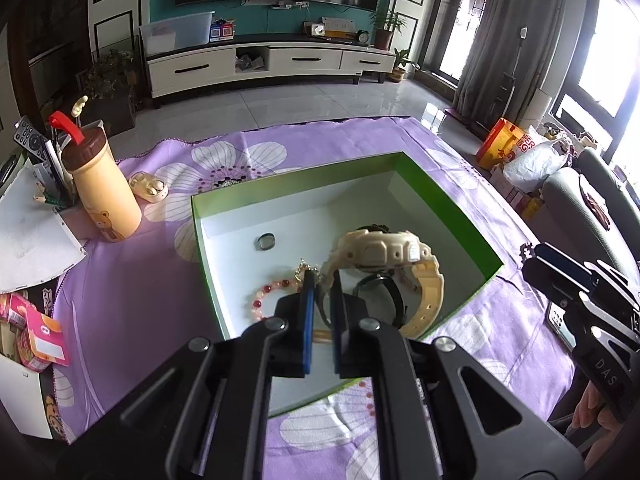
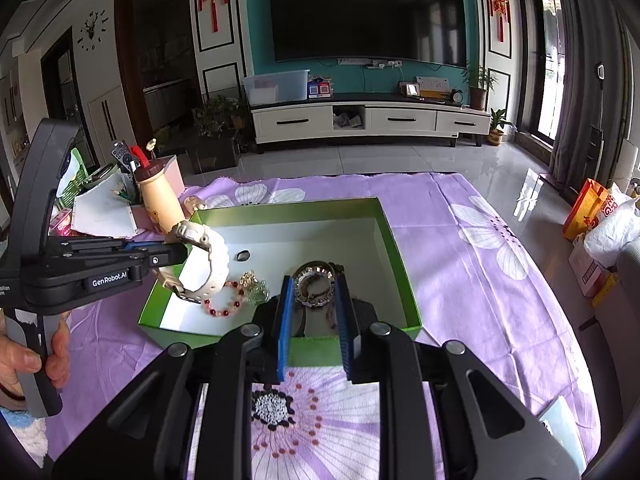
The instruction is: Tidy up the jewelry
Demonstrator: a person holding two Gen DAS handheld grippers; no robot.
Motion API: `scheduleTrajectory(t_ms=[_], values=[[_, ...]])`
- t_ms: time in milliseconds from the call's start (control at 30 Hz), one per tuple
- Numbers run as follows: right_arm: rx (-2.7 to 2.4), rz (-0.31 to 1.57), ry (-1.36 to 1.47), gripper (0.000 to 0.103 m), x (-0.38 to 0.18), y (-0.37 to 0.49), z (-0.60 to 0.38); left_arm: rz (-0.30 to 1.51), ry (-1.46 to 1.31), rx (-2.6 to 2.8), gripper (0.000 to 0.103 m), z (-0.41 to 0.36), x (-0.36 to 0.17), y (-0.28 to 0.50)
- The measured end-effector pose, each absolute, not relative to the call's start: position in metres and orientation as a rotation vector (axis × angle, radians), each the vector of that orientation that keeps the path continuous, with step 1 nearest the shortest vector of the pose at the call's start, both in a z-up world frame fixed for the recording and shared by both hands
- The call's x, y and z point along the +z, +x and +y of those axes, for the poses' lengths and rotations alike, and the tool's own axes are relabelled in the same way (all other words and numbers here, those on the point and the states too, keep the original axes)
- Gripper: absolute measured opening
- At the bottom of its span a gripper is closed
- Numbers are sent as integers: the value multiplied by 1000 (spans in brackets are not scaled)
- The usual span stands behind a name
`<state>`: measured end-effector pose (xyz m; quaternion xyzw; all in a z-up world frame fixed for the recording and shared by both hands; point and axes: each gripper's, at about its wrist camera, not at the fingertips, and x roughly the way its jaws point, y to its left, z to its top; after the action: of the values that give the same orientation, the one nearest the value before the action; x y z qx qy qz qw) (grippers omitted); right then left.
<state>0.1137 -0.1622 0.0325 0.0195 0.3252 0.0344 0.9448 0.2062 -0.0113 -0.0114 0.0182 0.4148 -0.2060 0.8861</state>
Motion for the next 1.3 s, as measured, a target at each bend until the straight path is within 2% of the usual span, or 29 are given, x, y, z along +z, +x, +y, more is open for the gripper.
scheduleTrajectory(t_ms=[1300], values=[[84,824,56,20,-11,214,-165,1018,42,-355,7,-25,-56,297]])
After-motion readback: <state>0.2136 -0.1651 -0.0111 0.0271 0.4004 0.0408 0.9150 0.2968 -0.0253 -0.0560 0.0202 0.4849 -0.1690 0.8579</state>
